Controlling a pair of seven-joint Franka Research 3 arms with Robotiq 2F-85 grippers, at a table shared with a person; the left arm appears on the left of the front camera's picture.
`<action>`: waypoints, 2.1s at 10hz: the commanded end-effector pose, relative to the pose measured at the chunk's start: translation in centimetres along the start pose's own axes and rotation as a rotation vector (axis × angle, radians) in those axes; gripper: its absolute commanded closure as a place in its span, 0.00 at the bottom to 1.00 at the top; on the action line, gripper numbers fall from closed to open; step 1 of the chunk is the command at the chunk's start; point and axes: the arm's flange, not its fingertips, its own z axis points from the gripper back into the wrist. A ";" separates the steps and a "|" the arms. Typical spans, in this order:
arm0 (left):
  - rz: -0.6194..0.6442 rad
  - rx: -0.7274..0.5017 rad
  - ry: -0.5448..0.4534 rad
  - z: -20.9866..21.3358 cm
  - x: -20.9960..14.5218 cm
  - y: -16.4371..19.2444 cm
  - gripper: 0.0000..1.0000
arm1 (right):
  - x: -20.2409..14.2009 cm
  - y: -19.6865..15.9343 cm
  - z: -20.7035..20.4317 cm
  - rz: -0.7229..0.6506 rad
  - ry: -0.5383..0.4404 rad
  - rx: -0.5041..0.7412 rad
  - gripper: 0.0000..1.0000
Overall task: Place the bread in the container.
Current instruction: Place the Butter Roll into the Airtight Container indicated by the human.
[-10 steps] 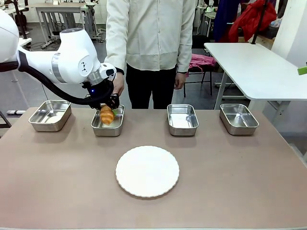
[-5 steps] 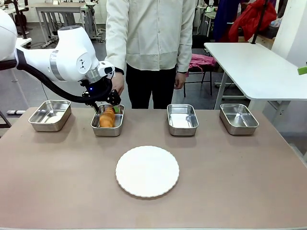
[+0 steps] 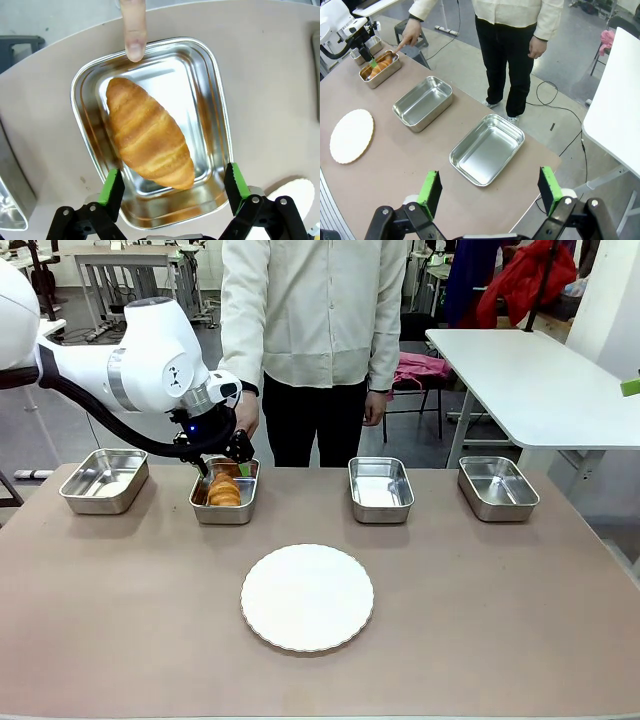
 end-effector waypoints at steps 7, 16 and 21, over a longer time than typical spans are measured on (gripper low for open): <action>0.016 -0.007 -0.142 7.3 -8.9 -4.3 0.00 | 0.1 0.0 0.0 0.002 -0.012 0.003 0.00; -0.033 0.076 -0.135 8.2 -25.9 -6.1 0.00 | 0.1 0.0 0.0 0.002 -0.012 0.003 0.00; -0.061 0.095 -0.124 9.1 -24.2 -6.8 0.00 | 0.1 0.0 0.0 0.002 -0.012 0.003 0.00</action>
